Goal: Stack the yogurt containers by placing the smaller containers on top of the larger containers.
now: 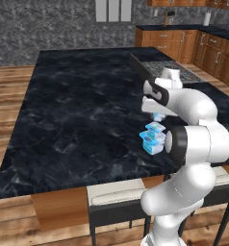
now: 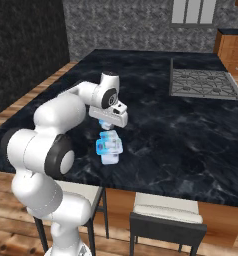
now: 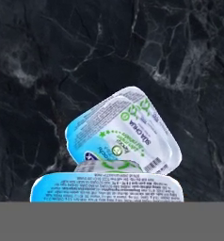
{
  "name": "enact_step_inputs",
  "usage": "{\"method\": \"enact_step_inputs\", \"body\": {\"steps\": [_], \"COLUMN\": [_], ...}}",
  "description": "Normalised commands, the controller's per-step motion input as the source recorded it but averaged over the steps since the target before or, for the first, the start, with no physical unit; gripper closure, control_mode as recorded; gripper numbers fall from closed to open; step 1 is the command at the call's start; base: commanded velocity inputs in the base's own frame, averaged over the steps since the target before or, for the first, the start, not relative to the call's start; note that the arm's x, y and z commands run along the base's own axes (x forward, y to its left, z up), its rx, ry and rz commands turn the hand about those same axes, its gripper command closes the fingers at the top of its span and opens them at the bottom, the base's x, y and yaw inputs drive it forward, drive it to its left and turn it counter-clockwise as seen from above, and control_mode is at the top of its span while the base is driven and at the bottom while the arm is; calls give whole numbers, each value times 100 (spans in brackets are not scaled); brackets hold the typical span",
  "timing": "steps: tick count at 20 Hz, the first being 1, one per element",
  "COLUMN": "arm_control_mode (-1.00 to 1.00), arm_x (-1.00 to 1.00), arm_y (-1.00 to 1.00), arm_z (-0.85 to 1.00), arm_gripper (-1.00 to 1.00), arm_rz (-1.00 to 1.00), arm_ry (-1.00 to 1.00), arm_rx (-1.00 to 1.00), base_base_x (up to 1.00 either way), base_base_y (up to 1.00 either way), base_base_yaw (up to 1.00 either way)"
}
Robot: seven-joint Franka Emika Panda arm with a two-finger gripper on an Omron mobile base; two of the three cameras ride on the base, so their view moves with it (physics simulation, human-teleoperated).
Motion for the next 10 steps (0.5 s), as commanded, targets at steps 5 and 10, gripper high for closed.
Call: {"method": "enact_step_inputs", "body": {"steps": [5,10], "arm_control_mode": [-100,-100], "arm_x": [0,4], "arm_y": [0,0], "arm_z": [-16,-14], "arm_gripper": [100,100], "arm_rz": [0,0], "arm_ry": [0,0], "arm_rx": [0,0], "base_base_x": [0,0], "base_base_y": [0,0], "base_base_yaw": [0,0]}}
